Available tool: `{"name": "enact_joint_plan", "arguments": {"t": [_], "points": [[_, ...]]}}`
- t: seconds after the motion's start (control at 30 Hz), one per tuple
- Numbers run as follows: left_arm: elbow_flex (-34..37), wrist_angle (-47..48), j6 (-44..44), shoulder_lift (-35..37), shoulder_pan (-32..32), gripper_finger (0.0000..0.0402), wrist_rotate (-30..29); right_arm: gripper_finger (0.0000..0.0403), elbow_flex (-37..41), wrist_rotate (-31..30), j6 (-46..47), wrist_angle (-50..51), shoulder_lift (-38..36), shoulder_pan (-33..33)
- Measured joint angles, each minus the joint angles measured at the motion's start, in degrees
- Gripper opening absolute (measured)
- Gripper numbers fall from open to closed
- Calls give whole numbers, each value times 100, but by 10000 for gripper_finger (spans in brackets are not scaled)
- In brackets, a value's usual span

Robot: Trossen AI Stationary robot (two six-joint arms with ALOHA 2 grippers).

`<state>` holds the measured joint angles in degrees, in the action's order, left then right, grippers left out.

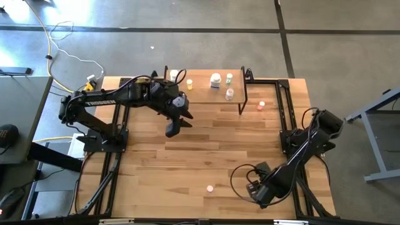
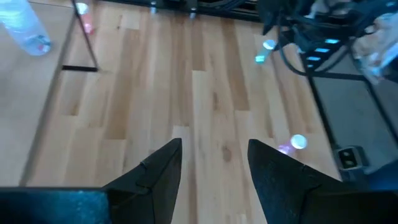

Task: Pick and place medicine bottles onto shelf by color
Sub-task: Put the blue pill bottle on the shelf

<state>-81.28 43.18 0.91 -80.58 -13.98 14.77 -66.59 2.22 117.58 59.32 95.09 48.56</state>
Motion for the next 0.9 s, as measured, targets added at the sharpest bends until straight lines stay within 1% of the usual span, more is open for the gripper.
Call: {"name": "enact_joint_plan", "arguments": {"t": [0.07,0.2,0.4,0.6,0.73,0.9], "points": [[0,7,0,-2,31,172,-98,221,0,22,11,-43,118,0],[0,8,0,-2,33,172,-107,212,0,270,63,-53,279,0],[0,9,45,-4,31,172,-107,194,0,282,94,-71,326,0],[0,9,44,-4,13,172,-116,158,0,326,199,-132,326,0],[0,11,42,-4,13,172,-336,136,0,343,251,-261,326,0],[0,33,10,-4,13,172,-361,113,0,343,260,-345,326,0]]}}
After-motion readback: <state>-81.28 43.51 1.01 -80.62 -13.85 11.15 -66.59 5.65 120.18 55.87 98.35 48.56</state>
